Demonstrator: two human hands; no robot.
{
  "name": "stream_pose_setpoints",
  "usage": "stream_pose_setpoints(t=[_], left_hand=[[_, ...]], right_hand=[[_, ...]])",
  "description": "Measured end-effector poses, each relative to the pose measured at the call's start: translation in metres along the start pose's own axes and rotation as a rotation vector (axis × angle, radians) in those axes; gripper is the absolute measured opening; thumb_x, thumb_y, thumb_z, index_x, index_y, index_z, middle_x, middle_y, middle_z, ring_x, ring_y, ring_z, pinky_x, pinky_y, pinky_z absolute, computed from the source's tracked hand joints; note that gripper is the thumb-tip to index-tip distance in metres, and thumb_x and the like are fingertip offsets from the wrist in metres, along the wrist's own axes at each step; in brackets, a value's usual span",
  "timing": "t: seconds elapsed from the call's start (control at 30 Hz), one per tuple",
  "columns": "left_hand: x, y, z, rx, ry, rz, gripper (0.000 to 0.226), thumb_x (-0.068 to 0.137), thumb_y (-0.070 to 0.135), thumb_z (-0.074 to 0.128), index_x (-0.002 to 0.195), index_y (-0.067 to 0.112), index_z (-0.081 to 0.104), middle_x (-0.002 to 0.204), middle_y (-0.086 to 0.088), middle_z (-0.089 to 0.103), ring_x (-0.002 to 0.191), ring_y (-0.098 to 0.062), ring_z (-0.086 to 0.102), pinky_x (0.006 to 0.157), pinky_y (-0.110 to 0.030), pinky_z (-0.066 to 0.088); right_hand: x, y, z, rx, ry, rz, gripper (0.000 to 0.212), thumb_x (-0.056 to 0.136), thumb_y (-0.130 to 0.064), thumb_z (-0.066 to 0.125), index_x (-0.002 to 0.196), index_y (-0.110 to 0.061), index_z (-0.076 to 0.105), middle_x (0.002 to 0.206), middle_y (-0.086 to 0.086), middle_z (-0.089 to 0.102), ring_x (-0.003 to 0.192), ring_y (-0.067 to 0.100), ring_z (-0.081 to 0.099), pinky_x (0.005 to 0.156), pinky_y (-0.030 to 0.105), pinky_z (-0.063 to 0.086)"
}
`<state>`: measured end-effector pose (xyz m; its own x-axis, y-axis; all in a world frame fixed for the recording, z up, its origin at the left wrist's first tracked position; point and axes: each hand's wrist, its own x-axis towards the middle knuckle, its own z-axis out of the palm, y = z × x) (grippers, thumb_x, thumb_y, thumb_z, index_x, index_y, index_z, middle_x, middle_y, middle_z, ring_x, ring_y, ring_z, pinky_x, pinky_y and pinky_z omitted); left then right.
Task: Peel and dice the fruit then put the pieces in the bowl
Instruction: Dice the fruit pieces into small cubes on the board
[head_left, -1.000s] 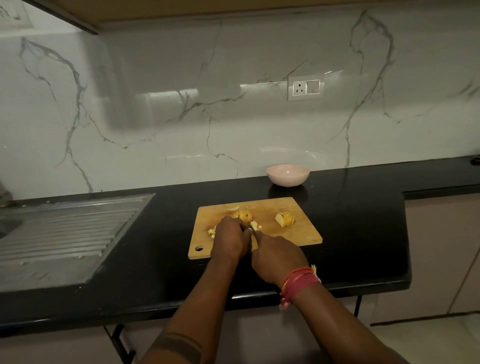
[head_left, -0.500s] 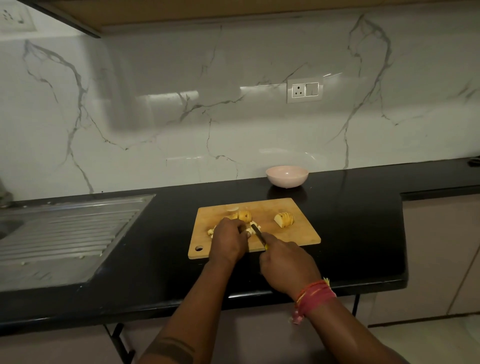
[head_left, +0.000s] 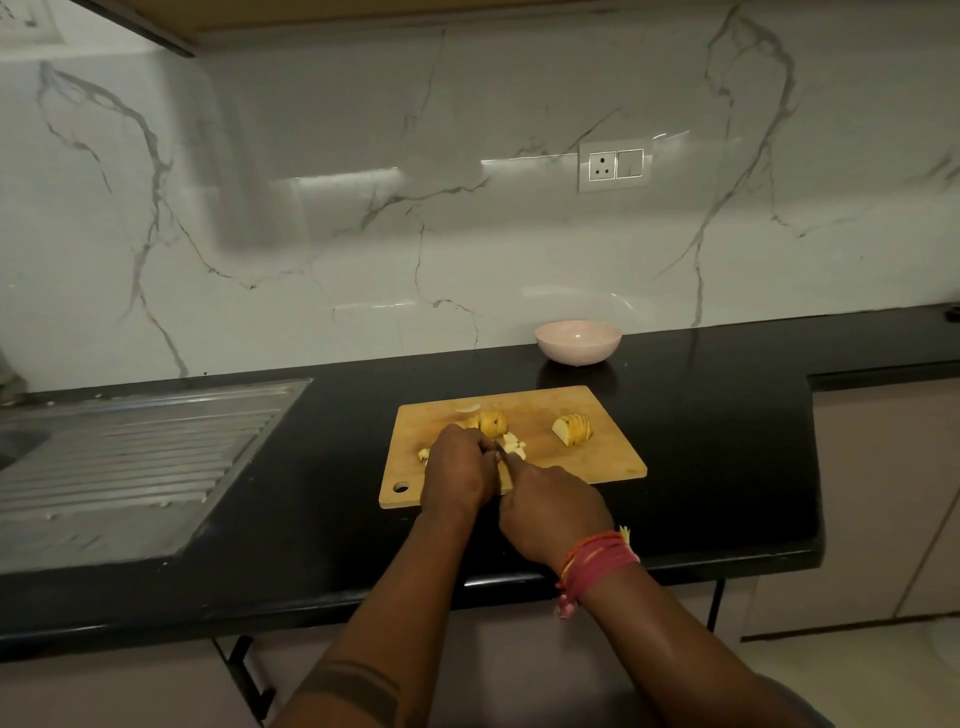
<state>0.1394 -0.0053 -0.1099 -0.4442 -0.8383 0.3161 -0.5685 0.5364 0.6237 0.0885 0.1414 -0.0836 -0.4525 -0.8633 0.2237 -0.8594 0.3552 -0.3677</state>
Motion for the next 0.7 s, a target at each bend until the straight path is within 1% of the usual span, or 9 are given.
stream_pose_setpoints(t=[0.07,0.17,0.3,0.4,0.5,0.6,0.7], left_hand=[[0.0,0.0,0.0,0.004,0.007,0.007,0.011,0.093,0.024,0.071,0.1,0.023,0.079,0.114,0.003,0.068,0.092,-0.013,0.065,0.088,-0.035,0.057],[-0.001,0.001,0.001,0.012,0.024,0.0,0.009,0.093,0.026,0.071,0.097,0.023,0.078,0.109,0.002,0.07,0.087,-0.011,0.066,0.085,-0.034,0.059],[-0.003,0.004,0.001,0.055,0.041,-0.002,0.011,0.094,0.025,0.066,0.096,0.022,0.077,0.11,0.001,0.065,0.086,-0.013,0.064,0.082,-0.038,0.059],[-0.005,0.005,0.002,0.065,0.057,-0.01,0.009,0.096,0.025,0.065,0.096,0.022,0.074,0.108,0.002,0.063,0.085,-0.013,0.062,0.081,-0.036,0.059],[-0.006,0.007,0.001,0.053,0.077,-0.028,0.006,0.096,0.025,0.065,0.096,0.023,0.071,0.106,0.002,0.062,0.085,-0.012,0.061,0.08,-0.034,0.057],[-0.009,0.009,0.0,0.052,0.094,-0.02,0.006,0.097,0.024,0.066,0.099,0.022,0.072,0.107,0.001,0.063,0.088,-0.012,0.061,0.08,-0.03,0.053],[-0.01,0.007,-0.002,0.028,0.096,-0.01,0.012,0.098,0.018,0.063,0.103,0.022,0.073,0.112,0.002,0.061,0.092,-0.011,0.059,0.079,-0.025,0.045]], right_hand=[[0.001,-0.002,0.001,-0.026,-0.005,-0.005,0.054,0.096,-0.031,0.047,0.15,-0.025,0.038,0.098,0.004,0.065,0.087,0.023,0.064,0.066,0.032,0.043],[-0.001,-0.001,0.004,-0.063,0.003,-0.017,0.058,0.097,-0.031,0.047,0.153,-0.023,0.033,0.098,0.005,0.065,0.085,0.023,0.064,0.066,0.032,0.044],[-0.01,0.005,0.005,-0.062,0.008,-0.022,0.061,0.098,-0.032,0.044,0.156,-0.026,0.028,0.094,0.004,0.065,0.08,0.022,0.062,0.068,0.034,0.05],[-0.015,0.013,0.0,-0.018,0.004,-0.023,0.057,0.098,-0.034,0.043,0.154,-0.031,0.033,0.093,0.002,0.065,0.078,0.018,0.06,0.066,0.033,0.048],[-0.019,0.022,-0.009,0.071,0.017,-0.013,0.052,0.097,-0.034,0.043,0.149,-0.039,0.04,0.093,-0.001,0.066,0.08,0.017,0.062,0.072,0.035,0.054],[-0.02,0.027,-0.016,0.136,0.041,-0.001,0.055,0.097,-0.033,0.043,0.15,-0.044,0.037,0.088,-0.003,0.065,0.076,0.015,0.062,0.071,0.036,0.056],[-0.014,0.031,-0.018,0.156,0.078,0.019,0.058,0.098,-0.031,0.043,0.151,-0.049,0.031,0.081,-0.004,0.063,0.07,0.012,0.06,0.063,0.035,0.054]])
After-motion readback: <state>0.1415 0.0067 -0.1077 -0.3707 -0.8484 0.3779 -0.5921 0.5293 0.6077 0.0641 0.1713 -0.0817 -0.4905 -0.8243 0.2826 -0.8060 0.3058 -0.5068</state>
